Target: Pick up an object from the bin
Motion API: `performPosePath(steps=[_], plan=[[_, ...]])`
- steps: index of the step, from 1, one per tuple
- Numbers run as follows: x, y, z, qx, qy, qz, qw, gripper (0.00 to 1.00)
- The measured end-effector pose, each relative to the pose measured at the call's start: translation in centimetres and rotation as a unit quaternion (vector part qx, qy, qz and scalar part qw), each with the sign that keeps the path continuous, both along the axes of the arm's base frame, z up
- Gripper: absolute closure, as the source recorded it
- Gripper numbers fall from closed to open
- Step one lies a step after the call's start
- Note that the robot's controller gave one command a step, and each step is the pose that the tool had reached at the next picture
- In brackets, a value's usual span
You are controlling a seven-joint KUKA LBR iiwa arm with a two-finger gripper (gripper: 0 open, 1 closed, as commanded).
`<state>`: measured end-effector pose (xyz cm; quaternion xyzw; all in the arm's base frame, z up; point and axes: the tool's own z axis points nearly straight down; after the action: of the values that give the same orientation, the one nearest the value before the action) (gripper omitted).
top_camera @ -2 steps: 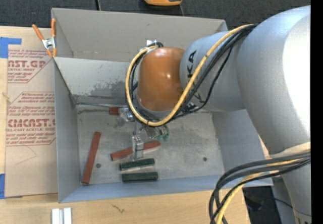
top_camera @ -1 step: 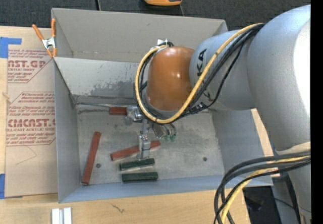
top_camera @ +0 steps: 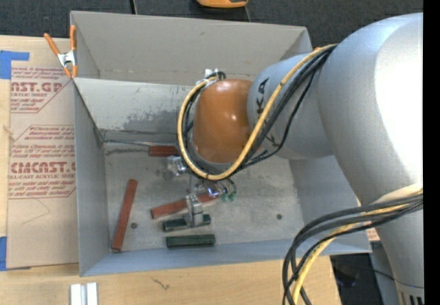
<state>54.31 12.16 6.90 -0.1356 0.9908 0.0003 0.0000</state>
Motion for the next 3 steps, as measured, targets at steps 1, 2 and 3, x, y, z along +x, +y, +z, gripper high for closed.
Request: performPosePath(steps=[1,2,3], plan=[[-0.22,-1.11,0.2,0.001,-0.0012,-0.052,0.9987,1.0],[-0.22,-1.11,0.2,0.001,-0.0012,-0.052,0.9987,1.0],[-0.34,-1.13,0.58,0.001,0.0009,-0.052,0.9987,1.0]])
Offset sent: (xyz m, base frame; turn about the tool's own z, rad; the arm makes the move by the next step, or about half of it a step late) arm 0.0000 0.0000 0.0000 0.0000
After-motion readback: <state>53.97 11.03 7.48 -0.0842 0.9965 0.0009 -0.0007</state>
